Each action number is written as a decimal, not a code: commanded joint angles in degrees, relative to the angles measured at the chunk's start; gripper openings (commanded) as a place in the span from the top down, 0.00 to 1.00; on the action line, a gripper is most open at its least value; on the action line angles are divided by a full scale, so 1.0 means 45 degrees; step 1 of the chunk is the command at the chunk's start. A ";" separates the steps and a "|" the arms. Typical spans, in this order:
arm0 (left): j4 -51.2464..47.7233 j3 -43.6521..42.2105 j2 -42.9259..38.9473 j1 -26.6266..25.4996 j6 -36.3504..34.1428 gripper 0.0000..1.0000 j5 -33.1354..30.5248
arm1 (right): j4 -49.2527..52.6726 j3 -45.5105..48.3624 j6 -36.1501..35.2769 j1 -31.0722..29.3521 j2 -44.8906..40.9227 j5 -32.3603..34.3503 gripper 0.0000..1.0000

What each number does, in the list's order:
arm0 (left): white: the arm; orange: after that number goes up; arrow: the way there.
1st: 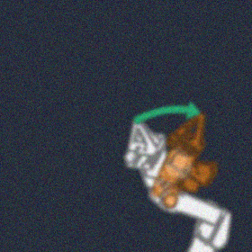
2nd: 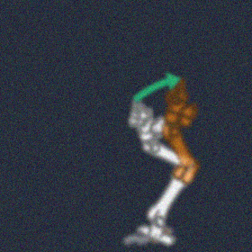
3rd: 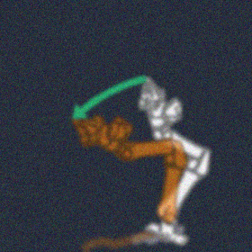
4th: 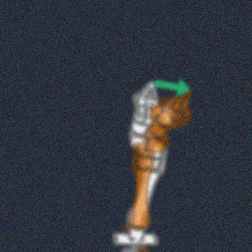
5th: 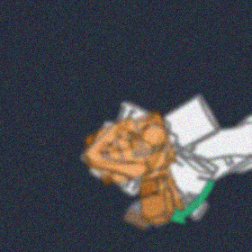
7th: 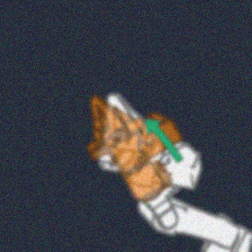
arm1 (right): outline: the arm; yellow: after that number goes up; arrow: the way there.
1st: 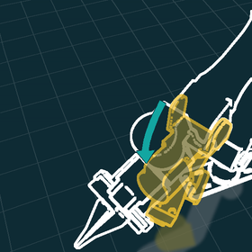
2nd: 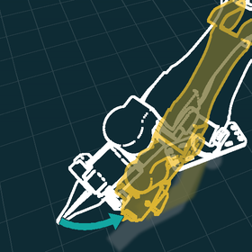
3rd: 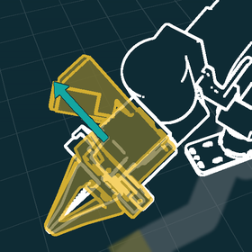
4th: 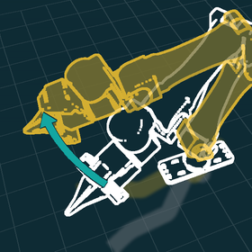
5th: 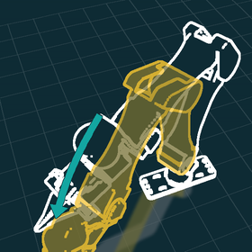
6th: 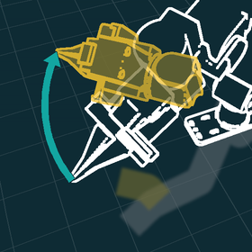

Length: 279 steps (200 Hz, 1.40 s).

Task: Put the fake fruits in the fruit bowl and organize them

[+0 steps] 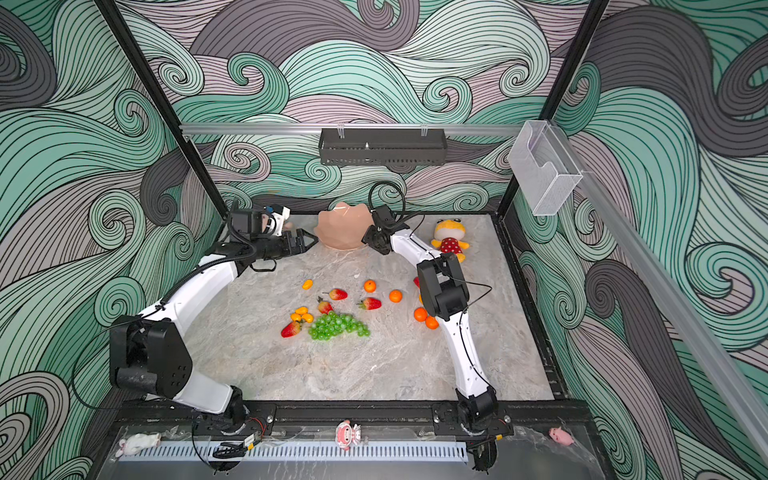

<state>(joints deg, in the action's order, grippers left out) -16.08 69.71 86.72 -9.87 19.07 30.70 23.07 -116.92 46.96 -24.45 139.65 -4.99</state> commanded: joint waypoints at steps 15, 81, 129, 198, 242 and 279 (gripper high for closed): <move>0.1340 -0.0852 -0.1475 -0.0227 -0.0933 0.01 0.0086 | 0.1041 -0.1635 -0.0347 0.0159 0.0999 -0.0575 0.49; 0.1858 -0.1475 -0.2066 0.0374 -0.0418 0.01 -0.1423 | 0.1141 -0.2316 -0.0241 0.0275 0.1419 -0.0752 0.71; 0.1948 -0.1722 -0.2322 0.0397 -0.0780 0.01 -0.2057 | 0.1129 -0.2174 -0.0035 0.0335 0.1032 -0.0936 0.90; 0.1606 -0.1905 -0.2863 -0.0433 -0.0400 0.01 -0.3950 | 0.0857 -0.0402 0.0111 0.0508 -0.0968 -0.1336 1.00; 0.1011 -0.2616 -0.4670 -0.2022 -0.0218 0.01 -0.5907 | 0.0162 0.2199 0.0111 0.0781 -0.3664 -0.1532 1.00; -0.0083 -0.3142 -0.5581 -0.2574 0.0165 0.01 -0.6280 | -0.0786 0.5005 0.0332 0.1187 -0.5842 -0.1575 1.00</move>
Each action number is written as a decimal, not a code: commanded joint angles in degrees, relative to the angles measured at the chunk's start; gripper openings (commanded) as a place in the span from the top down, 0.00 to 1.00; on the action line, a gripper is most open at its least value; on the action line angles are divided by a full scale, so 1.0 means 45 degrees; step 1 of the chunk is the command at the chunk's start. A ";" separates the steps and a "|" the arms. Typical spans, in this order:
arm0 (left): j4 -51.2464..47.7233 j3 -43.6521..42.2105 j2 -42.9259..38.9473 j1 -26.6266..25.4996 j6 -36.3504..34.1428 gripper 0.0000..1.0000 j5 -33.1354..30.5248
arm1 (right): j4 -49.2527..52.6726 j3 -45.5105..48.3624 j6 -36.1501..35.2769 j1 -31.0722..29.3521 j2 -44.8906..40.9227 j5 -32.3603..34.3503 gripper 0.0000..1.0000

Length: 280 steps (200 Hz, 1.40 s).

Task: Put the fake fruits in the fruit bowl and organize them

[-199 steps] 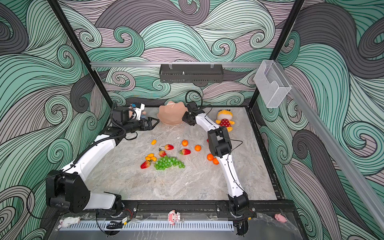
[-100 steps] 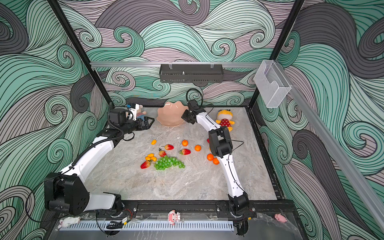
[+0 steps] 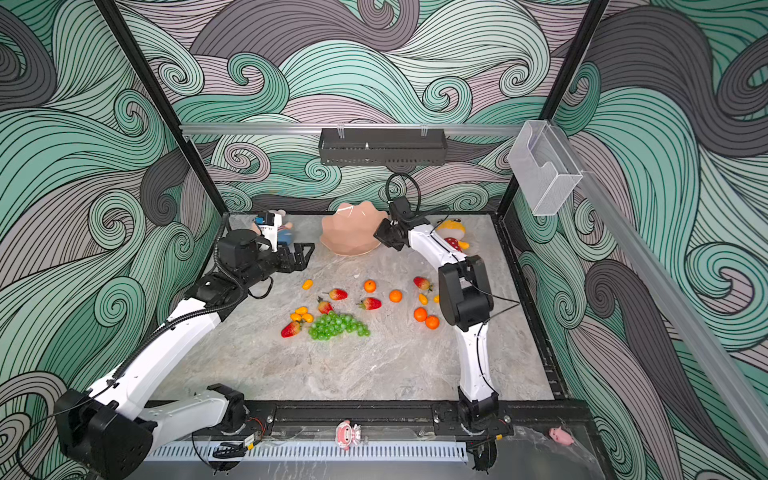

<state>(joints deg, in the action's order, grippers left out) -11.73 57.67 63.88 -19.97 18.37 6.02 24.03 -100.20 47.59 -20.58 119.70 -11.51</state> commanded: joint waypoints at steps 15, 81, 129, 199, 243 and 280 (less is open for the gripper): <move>-0.1339 -0.0625 -0.0749 -0.0607 0.0087 0.02 -0.0869 | -0.1061 0.2159 0.0205 0.0532 -0.2053 -0.0189 1.00; -0.1359 -0.1485 -0.1565 -0.3527 0.0073 0.01 -0.2246 | -0.1419 0.4490 -0.0633 0.1327 -0.2508 -0.0561 1.00; -0.0622 -0.1968 -0.0851 -0.5234 0.0451 0.01 -0.3046 | -0.1454 0.5001 -0.0967 0.1603 -0.1826 -0.1064 1.00; -0.0158 -0.1702 0.0155 -0.5895 0.0353 0.01 -0.3255 | -0.1605 0.6104 -0.1228 0.1657 -0.1925 -0.1135 1.00; 0.0086 -0.1634 0.0543 -0.5952 0.0314 0.01 -0.2980 | -0.2138 0.7545 -0.1309 0.1670 -0.2528 -0.1246 1.00; 0.0114 -0.1545 0.0861 -0.6147 0.0292 0.01 -0.2845 | -0.2359 0.8715 -0.1360 0.1724 -0.3323 -0.1232 1.00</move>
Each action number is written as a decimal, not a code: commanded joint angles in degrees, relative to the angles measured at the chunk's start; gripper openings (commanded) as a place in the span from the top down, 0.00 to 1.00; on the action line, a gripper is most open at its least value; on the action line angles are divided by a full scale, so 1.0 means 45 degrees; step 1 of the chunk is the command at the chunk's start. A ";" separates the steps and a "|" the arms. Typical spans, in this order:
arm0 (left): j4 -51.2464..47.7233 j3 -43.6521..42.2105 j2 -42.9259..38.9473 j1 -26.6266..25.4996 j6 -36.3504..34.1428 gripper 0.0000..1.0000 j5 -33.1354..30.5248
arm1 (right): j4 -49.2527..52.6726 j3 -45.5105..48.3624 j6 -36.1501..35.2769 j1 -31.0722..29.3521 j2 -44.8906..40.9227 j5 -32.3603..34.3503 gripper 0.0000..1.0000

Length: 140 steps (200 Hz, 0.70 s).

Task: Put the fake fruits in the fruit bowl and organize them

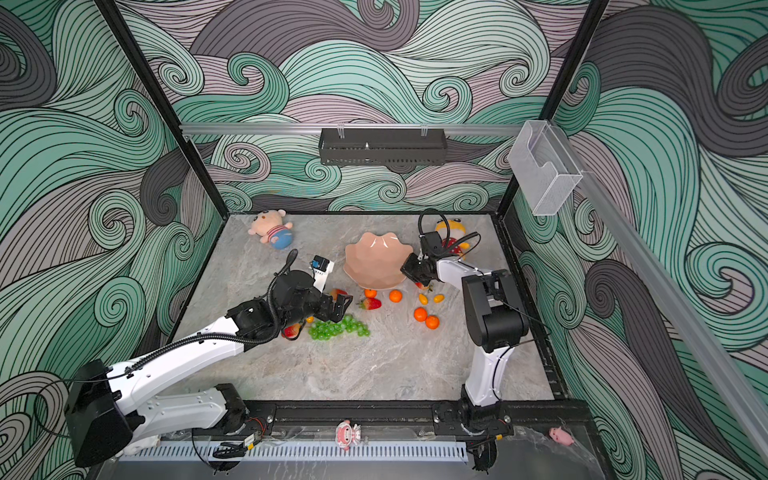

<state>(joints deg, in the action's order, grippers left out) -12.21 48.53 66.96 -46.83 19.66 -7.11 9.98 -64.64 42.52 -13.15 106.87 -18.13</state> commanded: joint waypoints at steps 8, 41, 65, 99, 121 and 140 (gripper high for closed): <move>0.0241 0.0484 0.0232 -0.0232 -0.0003 0.01 0.0104 | 0.0717 0.1098 -0.0231 0.0060 -0.0666 0.0206 1.00; 0.0300 0.0484 0.0371 -0.0391 0.0126 0.01 0.0197 | 0.0666 0.2190 -0.0226 0.0138 -0.1731 0.0253 1.00; 0.0530 0.0494 0.0430 -0.0388 0.0362 0.01 0.0006 | 0.0654 0.2225 -0.0211 0.0167 -0.1960 0.0442 1.00; 0.0709 0.0903 0.0873 -0.0200 0.0262 0.01 -0.0796 | 0.0737 0.1093 -0.0138 0.0207 -0.0931 0.0350 1.00; 0.0379 0.1518 0.1485 0.0136 0.0169 0.01 -0.0788 | 0.0742 0.0319 -0.0057 0.0208 -0.0172 0.0294 1.00; 0.0244 0.1917 0.1946 0.0418 0.0211 0.01 -0.0718 | 0.0790 -0.0189 -0.0034 0.0219 0.0350 0.0240 0.99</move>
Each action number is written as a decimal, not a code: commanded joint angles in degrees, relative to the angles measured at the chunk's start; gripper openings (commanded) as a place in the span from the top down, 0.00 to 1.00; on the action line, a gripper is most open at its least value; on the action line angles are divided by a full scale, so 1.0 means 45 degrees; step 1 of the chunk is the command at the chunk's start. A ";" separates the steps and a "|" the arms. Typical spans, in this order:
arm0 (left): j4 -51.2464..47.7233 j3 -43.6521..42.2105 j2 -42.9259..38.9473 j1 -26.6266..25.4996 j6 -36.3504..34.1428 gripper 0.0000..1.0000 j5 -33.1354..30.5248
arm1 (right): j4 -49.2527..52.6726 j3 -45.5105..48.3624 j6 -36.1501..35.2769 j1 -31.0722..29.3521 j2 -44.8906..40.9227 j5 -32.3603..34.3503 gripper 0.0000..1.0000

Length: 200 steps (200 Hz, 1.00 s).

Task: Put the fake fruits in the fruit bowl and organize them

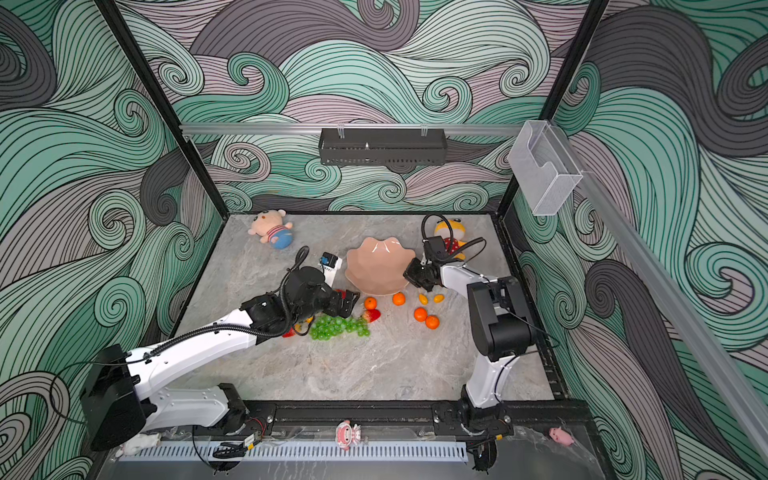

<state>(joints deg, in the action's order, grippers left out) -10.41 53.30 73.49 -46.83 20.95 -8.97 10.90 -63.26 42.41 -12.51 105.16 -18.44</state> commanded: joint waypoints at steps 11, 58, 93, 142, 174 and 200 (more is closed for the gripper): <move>-0.0147 0.0991 0.0720 0.0549 0.0060 0.01 -0.0311 | 0.0588 -0.0654 -0.0003 0.0080 0.0913 0.0264 0.95; -0.0674 0.1593 0.1258 0.0710 0.0372 0.01 -0.0144 | 0.0353 -0.0554 -0.0200 0.0081 0.0556 0.0283 0.69; -0.1260 0.1750 0.0998 0.0795 0.0526 0.01 0.1026 | 0.0372 0.0008 -0.0549 0.0085 -0.0572 0.0657 0.53; -0.1736 0.0781 -0.0297 0.0895 0.1896 0.01 0.2125 | 0.1199 0.1334 -0.2238 -0.0841 -0.3429 0.2093 0.44; -0.1950 -0.0323 -0.1829 0.0908 0.2504 0.01 0.2420 | 0.1883 0.1709 -0.3630 -0.2465 -0.4698 0.2943 0.34; -0.2439 -0.1217 -0.3228 0.0973 0.2752 0.01 0.2017 | 0.1933 0.2017 -0.4115 -0.3619 -0.5333 0.2746 0.34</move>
<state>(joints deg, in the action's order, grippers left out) -17.80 50.19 63.92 -43.05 30.48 0.51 16.93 -56.03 28.71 -25.43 83.13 -7.99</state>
